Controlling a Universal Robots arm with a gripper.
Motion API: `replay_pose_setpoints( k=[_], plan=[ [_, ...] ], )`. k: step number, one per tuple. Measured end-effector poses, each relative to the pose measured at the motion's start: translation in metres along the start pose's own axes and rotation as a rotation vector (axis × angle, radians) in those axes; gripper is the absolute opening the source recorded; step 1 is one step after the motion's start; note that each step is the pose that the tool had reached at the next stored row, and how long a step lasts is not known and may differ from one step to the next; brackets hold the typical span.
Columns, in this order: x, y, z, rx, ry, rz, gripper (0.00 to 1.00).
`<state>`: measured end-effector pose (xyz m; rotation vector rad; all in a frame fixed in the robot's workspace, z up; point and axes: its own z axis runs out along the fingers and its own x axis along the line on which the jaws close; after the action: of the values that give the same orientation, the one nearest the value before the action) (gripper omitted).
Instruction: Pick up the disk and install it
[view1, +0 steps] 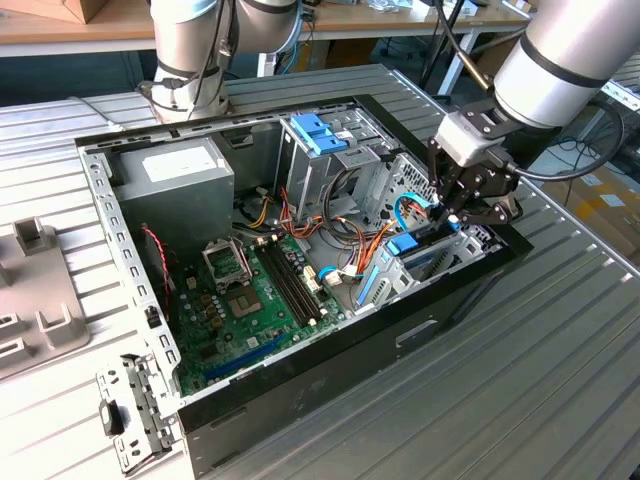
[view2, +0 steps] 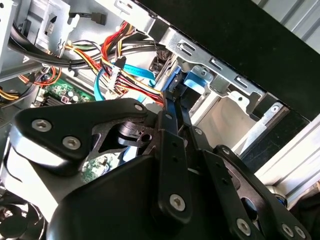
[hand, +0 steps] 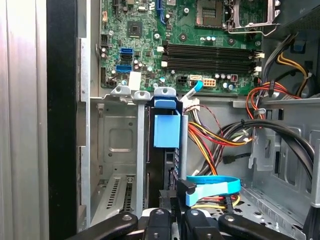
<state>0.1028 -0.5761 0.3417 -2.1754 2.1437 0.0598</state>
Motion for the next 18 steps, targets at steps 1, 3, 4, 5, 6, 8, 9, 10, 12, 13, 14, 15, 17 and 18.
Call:
replay_pose_setpoints(
  k=[1, 3, 4, 5, 6, 8, 9, 10, 12, 13, 14, 15, 17, 18],
  plan=[
    [0.0001, 0.0008, 0.0008, 0.0, 0.0, 0.001, 0.17],
    [0.0001, 0.0022, 0.0018, 0.0001, -0.0001, 0.002, 0.17],
    [0.0002, 0.0023, 0.0018, 0.0001, -0.0001, 0.002, 0.17],
    [0.0002, 0.0023, 0.0018, 0.0001, 0.0, 0.002, 0.17],
    [0.0002, 0.0023, 0.0018, 0.0002, 0.0001, 0.002, 0.17],
    [0.0002, 0.0025, 0.002, 0.0001, 0.0, 0.002, 0.17],
    [0.0002, 0.0026, 0.002, 0.0001, 0.0, 0.002, 0.18],
    [0.0002, 0.0027, 0.0021, 0.0001, -0.0001, 0.002, 0.18],
    [0.0002, 0.0027, 0.0021, 0.0002, -0.0001, 0.002, 0.25],
    [0.0002, 0.0027, 0.0021, 0.0002, -0.0001, 0.002, 0.25],
    [0.0002, 0.0027, 0.0016, 0.0001, 0.0001, 0.002, 0.25],
    [0.0, 0.0026, -0.0013, 0.0002, 0.0, 0.002, 0.25],
    [-0.0006, 0.0024, -0.0078, 0.0002, -0.0012, 0.002, 0.25],
    [-0.0009, 0.0023, -0.0102, 0.0002, -0.0022, 0.002, 0.25]
  ],
)
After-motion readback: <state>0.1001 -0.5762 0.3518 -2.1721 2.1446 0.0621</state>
